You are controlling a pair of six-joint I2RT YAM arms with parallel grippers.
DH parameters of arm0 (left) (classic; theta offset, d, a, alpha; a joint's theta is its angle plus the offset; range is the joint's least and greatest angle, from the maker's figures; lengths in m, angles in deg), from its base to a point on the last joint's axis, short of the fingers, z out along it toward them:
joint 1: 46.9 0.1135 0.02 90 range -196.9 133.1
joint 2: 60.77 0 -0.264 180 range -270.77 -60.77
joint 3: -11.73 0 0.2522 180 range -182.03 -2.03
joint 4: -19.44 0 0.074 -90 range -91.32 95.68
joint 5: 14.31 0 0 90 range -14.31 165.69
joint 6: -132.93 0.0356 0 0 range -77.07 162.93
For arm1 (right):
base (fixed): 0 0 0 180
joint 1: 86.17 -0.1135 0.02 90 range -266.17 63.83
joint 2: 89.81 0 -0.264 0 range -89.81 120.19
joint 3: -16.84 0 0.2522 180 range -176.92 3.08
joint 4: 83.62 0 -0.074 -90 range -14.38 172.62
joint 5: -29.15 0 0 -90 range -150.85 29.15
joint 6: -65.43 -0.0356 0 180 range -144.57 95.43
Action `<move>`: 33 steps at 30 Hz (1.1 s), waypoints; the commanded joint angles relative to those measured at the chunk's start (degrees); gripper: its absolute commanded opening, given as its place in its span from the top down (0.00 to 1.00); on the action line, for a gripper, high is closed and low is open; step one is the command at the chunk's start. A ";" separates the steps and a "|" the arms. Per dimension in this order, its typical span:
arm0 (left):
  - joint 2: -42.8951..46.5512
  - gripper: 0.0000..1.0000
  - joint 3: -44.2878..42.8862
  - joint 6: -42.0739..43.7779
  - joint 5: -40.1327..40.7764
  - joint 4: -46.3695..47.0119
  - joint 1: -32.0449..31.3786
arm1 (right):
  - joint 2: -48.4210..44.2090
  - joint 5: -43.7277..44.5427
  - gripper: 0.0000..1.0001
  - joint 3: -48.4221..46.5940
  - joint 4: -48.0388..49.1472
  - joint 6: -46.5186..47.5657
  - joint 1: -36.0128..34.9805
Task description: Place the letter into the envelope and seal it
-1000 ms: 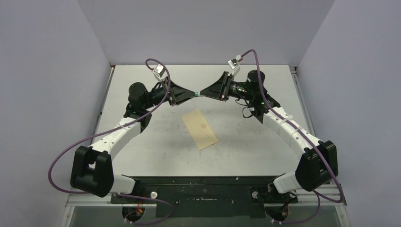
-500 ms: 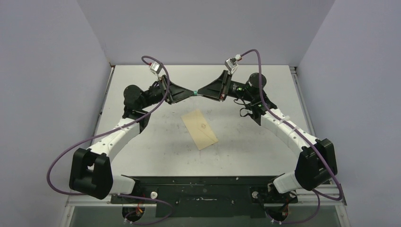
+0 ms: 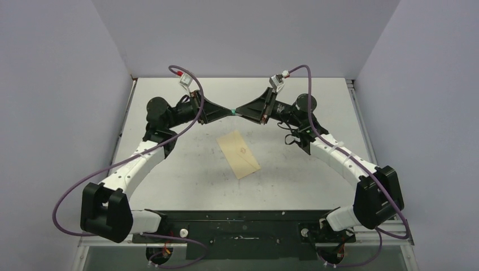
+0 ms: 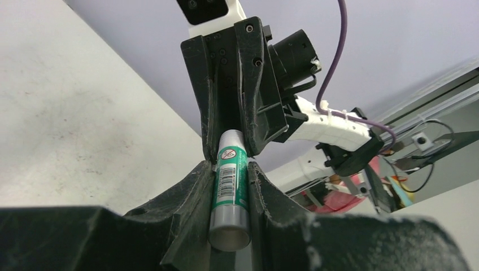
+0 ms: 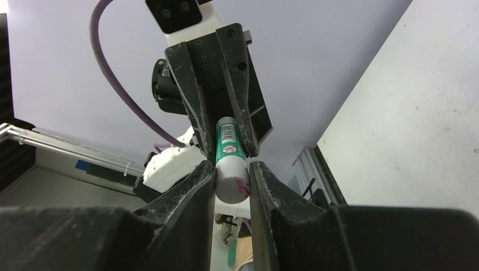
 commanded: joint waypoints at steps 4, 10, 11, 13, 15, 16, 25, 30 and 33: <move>0.53 1.00 -3.48 14.21 0.83 -9.61 -10.29 | 0.98 -2.85 0.95 -0.58 0.32 -0.78 -9.23; -0.27 1.00 -3.39 14.49 1.29 -8.90 -10.81 | 1.98 -2.94 0.95 1.38 9.48 -6.19 -10.60; -0.52 1.00 -3.49 14.38 1.46 -8.64 -10.89 | 1.97 -2.82 0.95 1.23 9.47 -6.02 -10.88; -0.87 1.00 -3.90 14.35 1.49 -8.44 -11.10 | 1.94 -2.76 0.95 0.98 9.57 -5.71 -10.93; -0.96 1.00 -3.90 13.95 1.62 -8.25 -11.08 | 1.60 -2.63 0.95 0.74 8.98 -5.26 -10.55; -0.78 1.00 -3.79 13.73 1.80 -8.16 -10.89 | 1.27 -2.48 0.95 0.73 8.97 -5.02 -10.07; -0.75 1.00 2.15 -2.44 2.21 7.52 -4.33 | -5.85 0.59 0.53 1.28 -5.13 4.03 4.45; -1.66 1.00 3.14 -6.79 1.53 12.56 -3.32 | -7.41 -0.11 0.08 1.80 -6.74 4.73 9.01; -1.72 1.00 3.02 -7.00 1.20 12.81 -3.22 | -7.57 -1.04 0.09 2.56 -7.47 5.37 10.02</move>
